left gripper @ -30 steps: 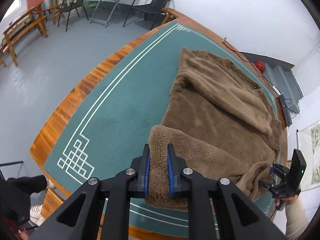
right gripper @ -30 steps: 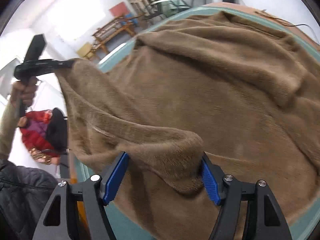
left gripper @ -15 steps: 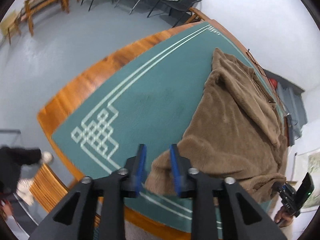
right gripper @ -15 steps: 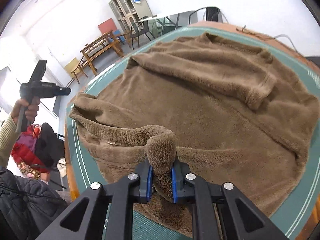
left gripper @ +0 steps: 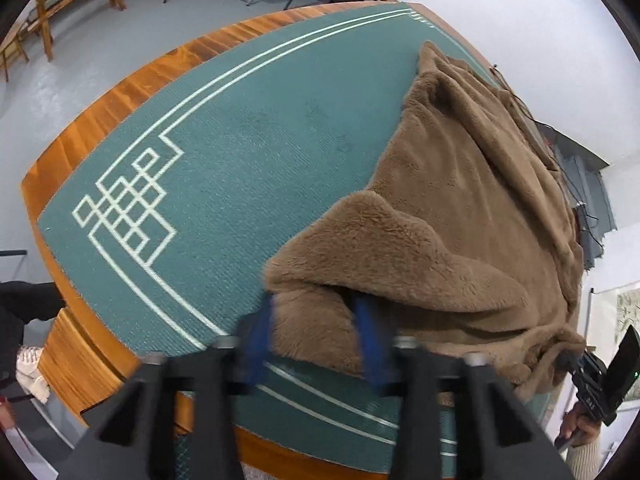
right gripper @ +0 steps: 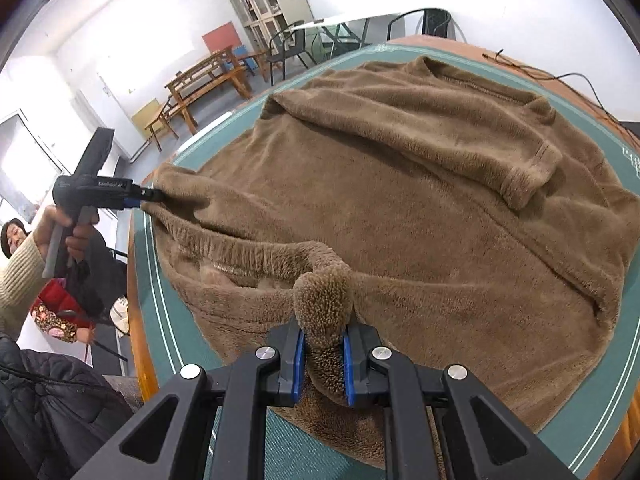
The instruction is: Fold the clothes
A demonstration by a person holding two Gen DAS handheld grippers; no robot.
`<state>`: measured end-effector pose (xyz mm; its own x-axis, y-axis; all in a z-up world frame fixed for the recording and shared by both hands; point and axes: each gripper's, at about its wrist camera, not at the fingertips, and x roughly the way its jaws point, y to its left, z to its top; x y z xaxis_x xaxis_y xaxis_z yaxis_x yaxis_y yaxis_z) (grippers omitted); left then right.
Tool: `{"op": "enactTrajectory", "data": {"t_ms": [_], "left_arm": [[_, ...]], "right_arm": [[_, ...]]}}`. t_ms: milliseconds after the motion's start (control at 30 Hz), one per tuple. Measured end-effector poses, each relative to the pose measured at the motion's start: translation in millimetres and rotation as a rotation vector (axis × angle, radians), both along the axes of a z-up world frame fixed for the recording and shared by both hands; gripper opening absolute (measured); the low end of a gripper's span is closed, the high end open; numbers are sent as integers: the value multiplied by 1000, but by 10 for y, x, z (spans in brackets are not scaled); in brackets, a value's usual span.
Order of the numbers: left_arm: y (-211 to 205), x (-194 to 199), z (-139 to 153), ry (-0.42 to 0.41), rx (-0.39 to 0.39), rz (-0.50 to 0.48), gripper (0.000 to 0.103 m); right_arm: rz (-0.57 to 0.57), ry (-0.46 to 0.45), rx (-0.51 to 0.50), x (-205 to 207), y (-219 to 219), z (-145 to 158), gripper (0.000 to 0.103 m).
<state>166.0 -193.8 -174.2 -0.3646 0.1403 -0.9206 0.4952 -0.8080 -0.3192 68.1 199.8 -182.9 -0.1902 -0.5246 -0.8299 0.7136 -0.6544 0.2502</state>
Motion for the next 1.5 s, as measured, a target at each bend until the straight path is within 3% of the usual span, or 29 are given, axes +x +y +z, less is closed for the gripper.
{"op": "enactTrajectory", "data": {"t_ms": [33,133,333,633,733,800,867,1100,1133,1200,1300,1400,1500], "left_arm": [[-20,14,13,4,17,8,18],[-21,50,94,21,23,11,16],[45,82,196,35,-14,-8,15],[16,81,69,23,18,-17,16],[5,35,30,15,31,-27,17],[-4,17,14,9,39,-30,17],[-9,18,-1,5,49,-33,17],[-34,28,-51,2,104,-25,17],[-34,28,-44,1,100,-19,16],[-46,52,-18,6,98,0,15],[-77,116,35,21,102,36,14],[-102,191,124,46,103,57,14],[-49,195,175,42,65,20,22]], "right_arm": [[5,-1,6,1,-7,-17,16],[19,1,18,4,-38,-64,16],[18,9,33,36,-69,-148,16],[19,24,62,53,-98,-251,17],[21,21,73,21,-117,-276,27],[19,15,78,-10,-130,-310,52],[16,14,82,-37,-136,-348,64],[22,8,25,-54,-96,-407,63],[23,12,25,-41,-94,-405,58],[28,1,19,-14,-90,-382,25],[26,18,6,71,-74,-274,18],[6,55,-49,167,33,-33,17],[-11,99,-90,246,110,203,17]]}}
